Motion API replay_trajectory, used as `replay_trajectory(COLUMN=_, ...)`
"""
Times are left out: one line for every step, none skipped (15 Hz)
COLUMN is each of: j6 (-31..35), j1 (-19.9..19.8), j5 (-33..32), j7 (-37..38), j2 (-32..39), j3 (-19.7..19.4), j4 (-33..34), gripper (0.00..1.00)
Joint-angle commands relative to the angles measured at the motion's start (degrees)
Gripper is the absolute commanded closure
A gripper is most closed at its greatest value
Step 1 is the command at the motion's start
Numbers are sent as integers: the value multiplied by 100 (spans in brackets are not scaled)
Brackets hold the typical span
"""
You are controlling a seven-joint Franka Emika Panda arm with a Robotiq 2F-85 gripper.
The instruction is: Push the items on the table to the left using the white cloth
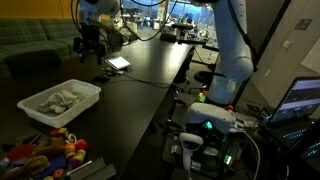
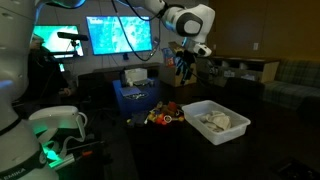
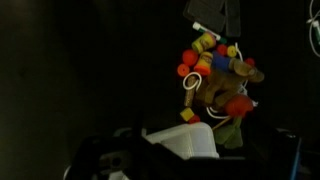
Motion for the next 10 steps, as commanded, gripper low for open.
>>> replay_trajectory(j6=-349, j1=-182, j5=292, j7=-617, j2=-1109, j3=16, j4=-1414, gripper=0)
replay_trajectory(j6=-455, j1=-203, j5=297, j7=-792, j2=-1341, j3=-11, j4=-1722, gripper=0)
replay_trajectory(j6=-556, j1=-226, j5=255, j7=-1007, j2=-1573, j3=-39, j4=-2033, gripper=0)
replay_trajectory(j6=-602, j1=-238, j5=165, j7=-1202, j2=-1807, j3=-77, j4=-2342, gripper=0)
replay_trajectory(j6=-645, j1=-255, j5=118, j7=-1404, j2=-2050, j3=-118, j4=-2665, gripper=0)
replay_trajectory(j6=-576, j1=-259, j5=8, j7=-1608, j2=-2299, j3=-174, j4=-2993, gripper=0)
replay_trajectory(j6=-503, j1=-273, j5=-64, j7=-1793, j2=-2554, j3=-229, j4=-3329, gripper=0)
replay_trajectory(j6=-659, j1=-184, j5=23, j7=-1408, j2=-1825, j3=-205, j4=-2504, gripper=0)
replay_trajectory(j6=-648, j1=-197, j5=-17, j7=-1554, j2=-2042, j3=-251, j4=-2793, gripper=0)
replay_trajectory(j6=-638, j1=-207, j5=-29, j7=-1638, j2=-2210, j3=-282, j4=-2998, gripper=0)
